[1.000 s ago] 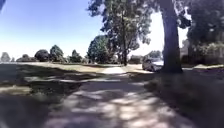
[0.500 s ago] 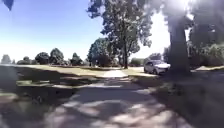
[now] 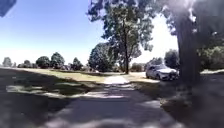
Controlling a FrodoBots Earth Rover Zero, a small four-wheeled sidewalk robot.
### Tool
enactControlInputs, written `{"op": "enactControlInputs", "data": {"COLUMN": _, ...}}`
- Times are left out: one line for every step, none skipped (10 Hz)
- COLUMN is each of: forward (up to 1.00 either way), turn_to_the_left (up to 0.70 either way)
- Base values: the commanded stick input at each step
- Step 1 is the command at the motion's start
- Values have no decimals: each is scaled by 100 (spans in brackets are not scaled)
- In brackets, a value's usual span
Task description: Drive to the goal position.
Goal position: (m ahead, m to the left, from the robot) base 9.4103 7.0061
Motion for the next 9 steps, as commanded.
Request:
{"op": "enactControlInputs", "data": {"forward": 85, "turn_to_the_left": 0}}
{"op": "enactControlInputs", "data": {"forward": 85, "turn_to_the_left": 0}}
{"op": "enactControlInputs", "data": {"forward": 85, "turn_to_the_left": 0}}
{"op": "enactControlInputs", "data": {"forward": 85, "turn_to_the_left": 0}}
{"op": "enactControlInputs", "data": {"forward": 85, "turn_to_the_left": 0}}
{"op": "enactControlInputs", "data": {"forward": 85, "turn_to_the_left": 0}}
{"op": "enactControlInputs", "data": {"forward": 85, "turn_to_the_left": 1}}
{"op": "enactControlInputs", "data": {"forward": 85, "turn_to_the_left": 7}}
{"op": "enactControlInputs", "data": {"forward": 85, "turn_to_the_left": 12}}
